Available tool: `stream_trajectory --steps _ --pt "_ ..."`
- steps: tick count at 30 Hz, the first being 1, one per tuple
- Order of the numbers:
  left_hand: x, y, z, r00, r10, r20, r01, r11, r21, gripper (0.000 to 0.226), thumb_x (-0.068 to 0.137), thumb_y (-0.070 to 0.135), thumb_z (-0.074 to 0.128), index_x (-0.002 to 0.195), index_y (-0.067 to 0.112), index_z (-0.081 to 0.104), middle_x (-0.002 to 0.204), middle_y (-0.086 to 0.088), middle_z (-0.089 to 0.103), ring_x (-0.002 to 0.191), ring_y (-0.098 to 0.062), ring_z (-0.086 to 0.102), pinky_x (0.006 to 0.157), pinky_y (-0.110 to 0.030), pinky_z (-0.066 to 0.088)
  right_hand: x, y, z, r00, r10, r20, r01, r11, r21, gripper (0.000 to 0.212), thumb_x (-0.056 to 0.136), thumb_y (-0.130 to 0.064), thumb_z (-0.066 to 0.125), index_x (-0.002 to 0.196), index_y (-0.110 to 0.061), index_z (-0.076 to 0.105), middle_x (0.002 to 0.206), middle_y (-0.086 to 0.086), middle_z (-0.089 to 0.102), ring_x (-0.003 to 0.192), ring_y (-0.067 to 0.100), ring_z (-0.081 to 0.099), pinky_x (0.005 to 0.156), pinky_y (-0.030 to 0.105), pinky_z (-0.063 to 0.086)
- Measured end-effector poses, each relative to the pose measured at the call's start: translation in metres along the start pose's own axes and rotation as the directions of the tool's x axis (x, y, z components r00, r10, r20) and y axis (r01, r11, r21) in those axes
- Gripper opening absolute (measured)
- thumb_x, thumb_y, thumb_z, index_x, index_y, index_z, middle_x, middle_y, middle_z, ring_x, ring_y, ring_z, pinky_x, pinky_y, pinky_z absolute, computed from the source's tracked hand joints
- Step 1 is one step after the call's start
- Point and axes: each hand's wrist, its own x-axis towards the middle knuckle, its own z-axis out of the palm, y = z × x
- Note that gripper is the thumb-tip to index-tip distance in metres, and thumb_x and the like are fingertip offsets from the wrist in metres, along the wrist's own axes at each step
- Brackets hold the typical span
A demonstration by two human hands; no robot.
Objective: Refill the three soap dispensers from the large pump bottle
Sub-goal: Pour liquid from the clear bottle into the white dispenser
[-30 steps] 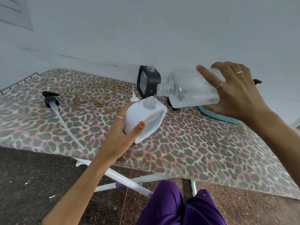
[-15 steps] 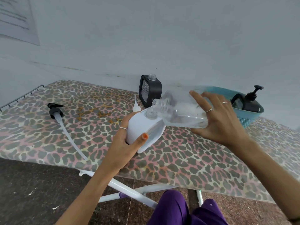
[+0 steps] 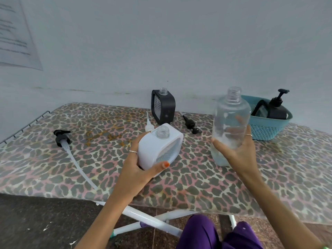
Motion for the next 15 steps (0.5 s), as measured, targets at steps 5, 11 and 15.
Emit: stream_trajectory --steps 5,11,15 --pt "0.0 -0.001 0.002 1.0 -0.003 -0.027 0.005 0.998 0.06 0.078 0.06 0.054 0.079 0.126 0.061 0.038 0.126 0.028 0.052 0.12 0.0 0.052 0.098 -0.03 0.05 -0.01 0.006 -0.006 0.992 0.109 -0.062 -0.1 0.985 0.137 0.088 0.066 -0.044 0.082 0.14 -0.037 0.035 0.111 -0.04 0.051 0.101 -0.023 0.05 0.077 -0.004 0.039" --pt "-0.001 0.001 0.002 0.999 0.004 -0.033 -0.002 0.998 0.058 0.074 0.064 0.046 0.079 0.126 0.058 0.039 0.126 0.026 0.052 0.121 -0.003 0.052 0.097 -0.03 0.051 -0.015 -0.001 -0.011 0.978 0.2 0.049 -0.206 0.968 0.143 0.099 0.055 -0.056 0.08 0.139 -0.04 0.032 0.121 -0.027 0.05 0.109 -0.011 0.053 0.088 0.016 0.042" --pt "-0.004 0.003 0.003 0.998 0.027 -0.058 -0.023 0.997 0.071 0.073 0.069 0.042 0.083 0.129 0.052 0.041 0.131 0.019 0.052 0.123 -0.005 0.052 0.094 -0.027 0.052 -0.041 -0.012 -0.021 0.963 0.265 -0.055 -0.252 0.952 0.174 0.096 0.061 -0.057 0.073 0.144 -0.033 0.033 0.131 -0.011 0.052 0.106 0.004 0.057 0.08 0.024 0.053"
